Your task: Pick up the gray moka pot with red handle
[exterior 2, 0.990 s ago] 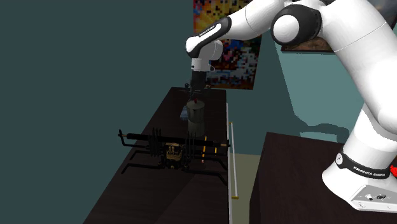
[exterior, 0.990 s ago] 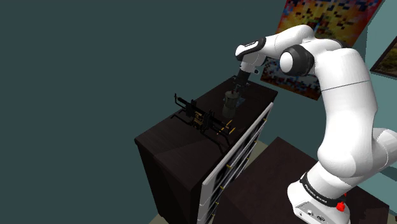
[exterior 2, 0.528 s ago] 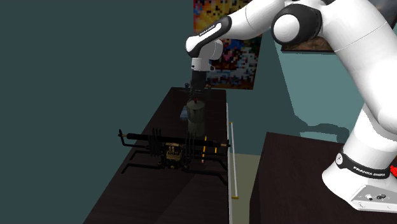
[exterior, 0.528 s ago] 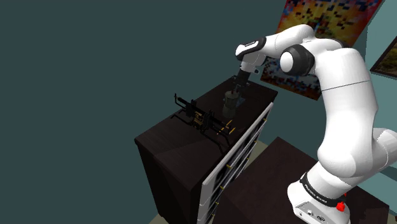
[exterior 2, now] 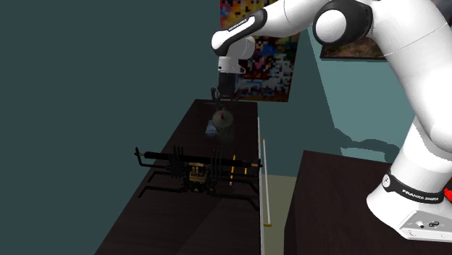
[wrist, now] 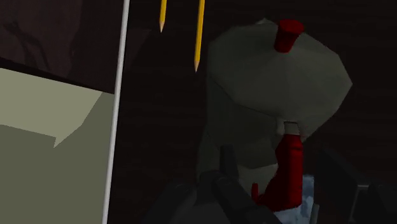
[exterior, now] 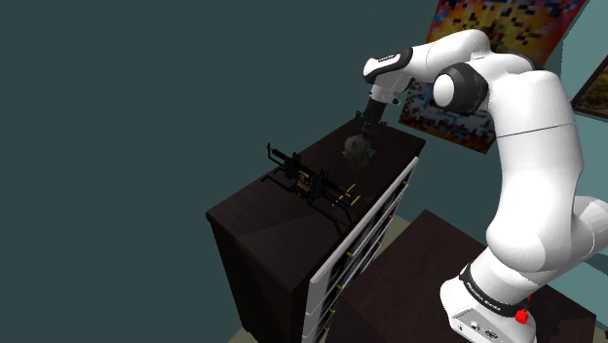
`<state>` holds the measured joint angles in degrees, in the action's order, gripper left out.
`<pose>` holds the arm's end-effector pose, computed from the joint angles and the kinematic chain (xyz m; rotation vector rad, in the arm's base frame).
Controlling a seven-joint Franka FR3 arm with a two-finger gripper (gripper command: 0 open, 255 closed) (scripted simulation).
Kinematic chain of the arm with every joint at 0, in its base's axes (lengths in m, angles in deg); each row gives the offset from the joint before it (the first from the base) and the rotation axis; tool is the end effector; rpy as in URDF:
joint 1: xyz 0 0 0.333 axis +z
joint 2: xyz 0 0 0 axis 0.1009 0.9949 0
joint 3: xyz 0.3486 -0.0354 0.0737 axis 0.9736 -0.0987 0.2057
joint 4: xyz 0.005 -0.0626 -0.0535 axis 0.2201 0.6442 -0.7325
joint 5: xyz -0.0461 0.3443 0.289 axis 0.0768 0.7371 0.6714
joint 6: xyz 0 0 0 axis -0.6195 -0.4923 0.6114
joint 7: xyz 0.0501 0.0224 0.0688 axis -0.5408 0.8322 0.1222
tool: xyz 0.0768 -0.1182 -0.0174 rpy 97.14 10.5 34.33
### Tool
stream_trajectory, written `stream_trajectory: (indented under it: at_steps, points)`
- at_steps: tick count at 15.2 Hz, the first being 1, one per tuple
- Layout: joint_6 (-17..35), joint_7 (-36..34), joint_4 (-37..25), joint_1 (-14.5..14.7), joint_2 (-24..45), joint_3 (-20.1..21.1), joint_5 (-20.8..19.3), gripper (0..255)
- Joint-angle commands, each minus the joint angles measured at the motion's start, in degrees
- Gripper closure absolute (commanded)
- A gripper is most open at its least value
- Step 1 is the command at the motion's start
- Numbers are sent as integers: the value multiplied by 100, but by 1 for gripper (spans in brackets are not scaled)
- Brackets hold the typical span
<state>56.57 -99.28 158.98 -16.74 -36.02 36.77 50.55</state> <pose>0.6928 -0.3775 0.2521 -2.2239 1.8099 0.3182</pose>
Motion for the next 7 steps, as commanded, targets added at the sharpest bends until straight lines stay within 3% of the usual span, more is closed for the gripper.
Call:
stream_trajectory:
  at_steps: [1,7]
  points:
    - [-101,-49,-62,8,-58,-7,-18,255]
    - [-324,-123,-169,6,-186,-26,-57,255]
